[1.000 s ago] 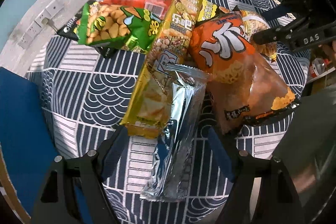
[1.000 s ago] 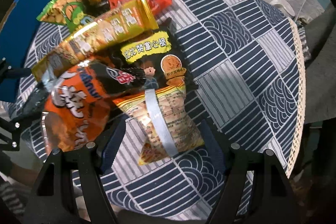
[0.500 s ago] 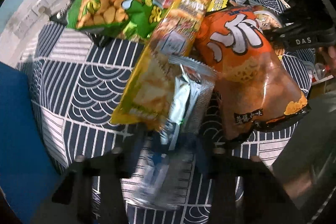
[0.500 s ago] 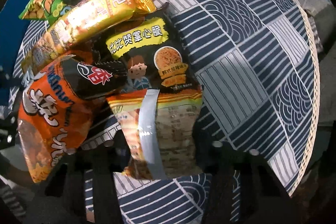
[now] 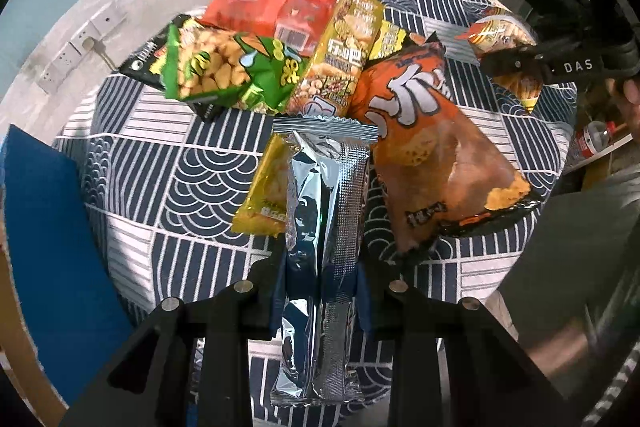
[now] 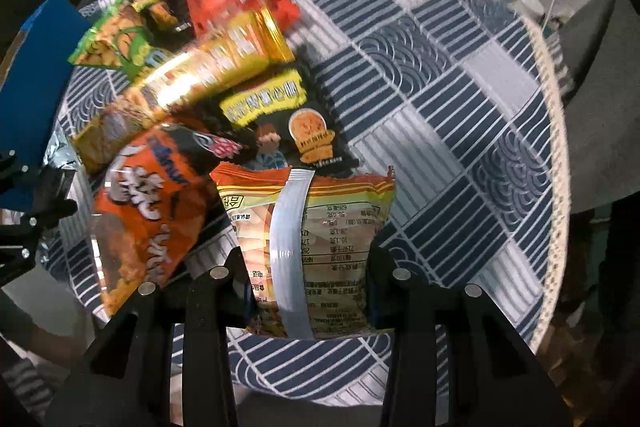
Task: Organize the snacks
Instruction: 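Grasp the silver foil bar with left tool while right tool grasps the striped biscuit bag, then lift both held packets and carry them over the cardboard box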
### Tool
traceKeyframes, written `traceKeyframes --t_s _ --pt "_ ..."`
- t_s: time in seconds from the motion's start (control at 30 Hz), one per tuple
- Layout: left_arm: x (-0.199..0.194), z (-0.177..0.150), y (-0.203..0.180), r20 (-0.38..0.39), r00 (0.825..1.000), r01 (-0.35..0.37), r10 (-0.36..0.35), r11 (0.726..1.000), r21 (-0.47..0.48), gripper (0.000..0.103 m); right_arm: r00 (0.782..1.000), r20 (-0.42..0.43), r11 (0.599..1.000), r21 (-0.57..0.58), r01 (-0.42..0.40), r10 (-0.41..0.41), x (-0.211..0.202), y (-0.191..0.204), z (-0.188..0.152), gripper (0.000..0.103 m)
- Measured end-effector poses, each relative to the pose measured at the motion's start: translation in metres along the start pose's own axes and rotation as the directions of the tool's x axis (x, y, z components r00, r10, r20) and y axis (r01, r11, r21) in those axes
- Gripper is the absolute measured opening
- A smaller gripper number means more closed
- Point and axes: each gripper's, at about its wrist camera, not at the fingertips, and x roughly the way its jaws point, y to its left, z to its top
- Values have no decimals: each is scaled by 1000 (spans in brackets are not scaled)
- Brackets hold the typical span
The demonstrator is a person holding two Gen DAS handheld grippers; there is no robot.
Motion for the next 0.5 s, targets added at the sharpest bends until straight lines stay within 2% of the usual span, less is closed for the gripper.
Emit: traceKeyframes --t_s 0.3,0.5 --pt "-33 -4 4 57 998 -31 32 999 -18 29 997 81 1000 -19 -9 11 -45 18 -4 39" --pt "-60 0 11 108 992 -60 63 998 -32 29 992 126 999 -29 -26 30 -59 30 9 39"
